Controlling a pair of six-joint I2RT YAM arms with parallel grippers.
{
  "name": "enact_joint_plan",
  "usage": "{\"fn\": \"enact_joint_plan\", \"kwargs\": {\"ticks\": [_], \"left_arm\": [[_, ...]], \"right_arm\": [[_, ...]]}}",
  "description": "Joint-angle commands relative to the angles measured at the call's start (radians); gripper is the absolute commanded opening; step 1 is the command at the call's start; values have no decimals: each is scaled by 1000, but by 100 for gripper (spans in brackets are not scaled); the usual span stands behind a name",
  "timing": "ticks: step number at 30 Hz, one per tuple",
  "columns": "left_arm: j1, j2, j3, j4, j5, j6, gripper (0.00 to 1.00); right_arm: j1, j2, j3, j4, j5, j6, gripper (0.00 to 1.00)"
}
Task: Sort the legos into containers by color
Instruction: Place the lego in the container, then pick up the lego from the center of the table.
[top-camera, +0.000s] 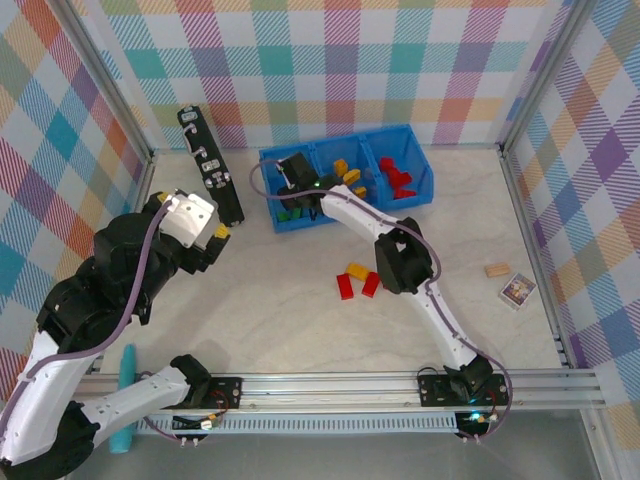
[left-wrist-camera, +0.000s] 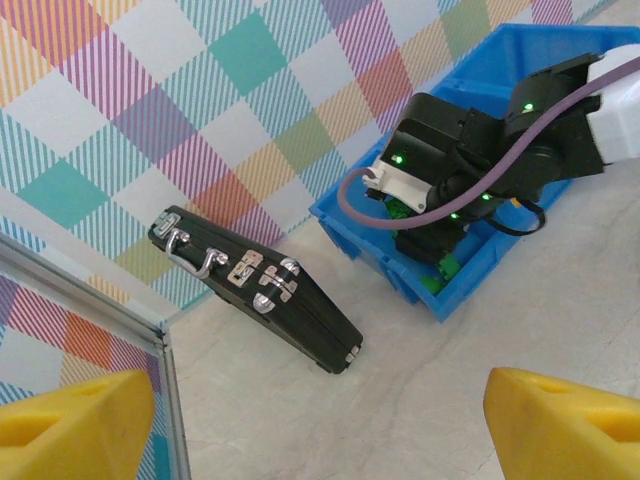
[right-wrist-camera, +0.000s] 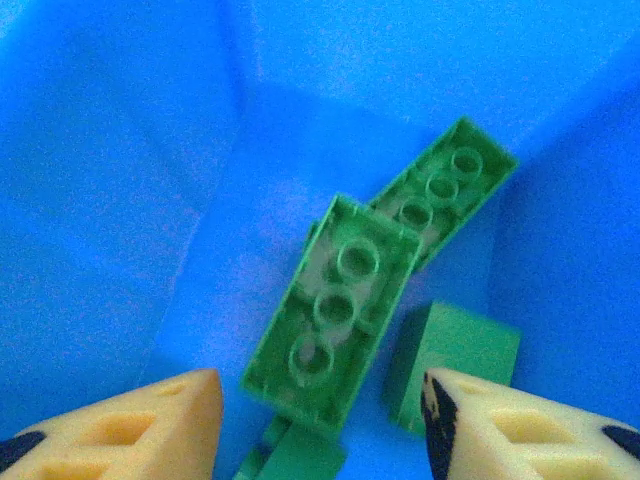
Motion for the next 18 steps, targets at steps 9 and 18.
{"fn": "enact_joint_plan", "kwargs": {"ticks": [9, 18], "left_arm": [[-15, 27, 1, 42, 37, -14, 85], [-15, 22, -32, 75, 67, -18, 85]], "right_arm": [[24, -293, -171, 44, -59, 56, 62], [28, -609, -507, -161, -39, 246, 51]]}}
